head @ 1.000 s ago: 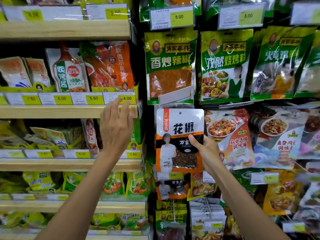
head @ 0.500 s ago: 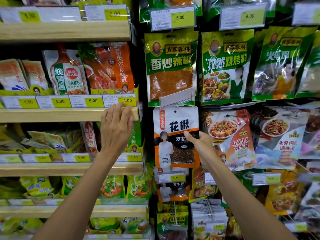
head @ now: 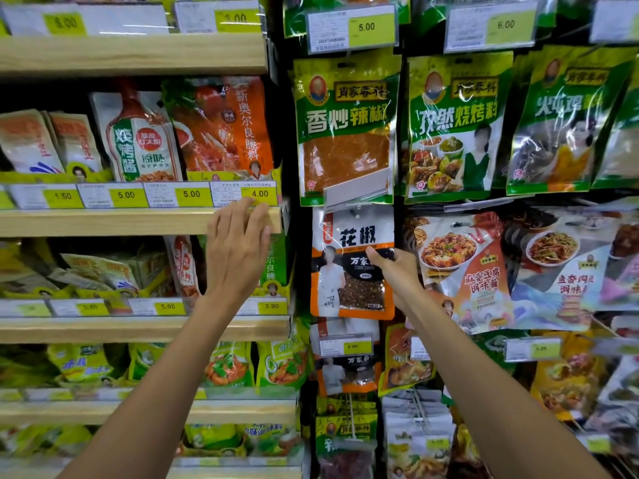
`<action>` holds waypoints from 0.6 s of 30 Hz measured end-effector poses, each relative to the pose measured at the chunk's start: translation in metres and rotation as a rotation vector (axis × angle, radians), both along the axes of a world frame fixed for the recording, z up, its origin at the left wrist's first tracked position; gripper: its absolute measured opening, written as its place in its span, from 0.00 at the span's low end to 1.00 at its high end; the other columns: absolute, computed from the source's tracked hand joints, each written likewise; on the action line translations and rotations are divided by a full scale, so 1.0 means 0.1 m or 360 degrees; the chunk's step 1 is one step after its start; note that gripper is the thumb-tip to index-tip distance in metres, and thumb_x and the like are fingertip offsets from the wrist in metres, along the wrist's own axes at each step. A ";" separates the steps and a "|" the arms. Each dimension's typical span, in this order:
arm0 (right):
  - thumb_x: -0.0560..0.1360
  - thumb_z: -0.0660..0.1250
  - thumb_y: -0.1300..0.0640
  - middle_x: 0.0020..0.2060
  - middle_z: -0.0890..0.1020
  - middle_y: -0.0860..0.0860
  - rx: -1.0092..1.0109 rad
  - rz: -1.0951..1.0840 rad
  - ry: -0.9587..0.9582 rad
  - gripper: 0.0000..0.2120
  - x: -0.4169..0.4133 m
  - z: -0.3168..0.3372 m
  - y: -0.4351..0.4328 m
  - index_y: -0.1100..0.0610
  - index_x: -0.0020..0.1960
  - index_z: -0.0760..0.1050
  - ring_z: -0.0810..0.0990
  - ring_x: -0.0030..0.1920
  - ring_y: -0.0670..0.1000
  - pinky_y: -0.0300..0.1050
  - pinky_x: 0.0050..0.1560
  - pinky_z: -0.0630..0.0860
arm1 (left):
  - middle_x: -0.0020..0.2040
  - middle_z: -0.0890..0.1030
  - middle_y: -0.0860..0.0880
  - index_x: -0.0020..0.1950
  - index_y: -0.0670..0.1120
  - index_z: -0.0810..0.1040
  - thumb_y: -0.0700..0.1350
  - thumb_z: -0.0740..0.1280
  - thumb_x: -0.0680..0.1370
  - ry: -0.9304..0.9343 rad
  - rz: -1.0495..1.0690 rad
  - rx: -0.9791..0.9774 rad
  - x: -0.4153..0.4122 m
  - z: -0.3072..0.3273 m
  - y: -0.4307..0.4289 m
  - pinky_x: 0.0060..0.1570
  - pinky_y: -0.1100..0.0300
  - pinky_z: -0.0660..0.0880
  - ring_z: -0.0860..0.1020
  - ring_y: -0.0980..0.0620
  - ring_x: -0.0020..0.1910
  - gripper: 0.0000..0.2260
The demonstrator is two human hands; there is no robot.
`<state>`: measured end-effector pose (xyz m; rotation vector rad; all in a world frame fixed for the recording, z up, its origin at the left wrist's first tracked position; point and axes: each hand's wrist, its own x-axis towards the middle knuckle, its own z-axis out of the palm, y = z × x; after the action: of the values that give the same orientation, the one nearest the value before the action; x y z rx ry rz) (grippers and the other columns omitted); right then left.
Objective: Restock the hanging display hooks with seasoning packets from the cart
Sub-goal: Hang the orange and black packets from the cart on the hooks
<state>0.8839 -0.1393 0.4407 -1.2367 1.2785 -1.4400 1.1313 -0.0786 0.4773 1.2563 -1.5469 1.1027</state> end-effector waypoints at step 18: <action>0.78 0.65 0.55 0.62 0.76 0.61 -0.0143 -0.0475 0.0629 0.22 0.13 -0.11 0.36 0.65 0.68 0.67 0.74 0.63 0.59 0.48 0.60 0.70 | 0.62 0.75 0.37 0.66 0.37 0.72 0.38 0.61 0.80 0.0056 -0.0161 0.0051 -0.14 -0.06 0.21 0.64 0.49 0.64 0.69 0.42 0.62 0.15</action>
<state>0.8971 -0.1031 0.4299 -1.4908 1.7401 -1.5205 1.1173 -0.0573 0.4711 1.1990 -1.5897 0.9898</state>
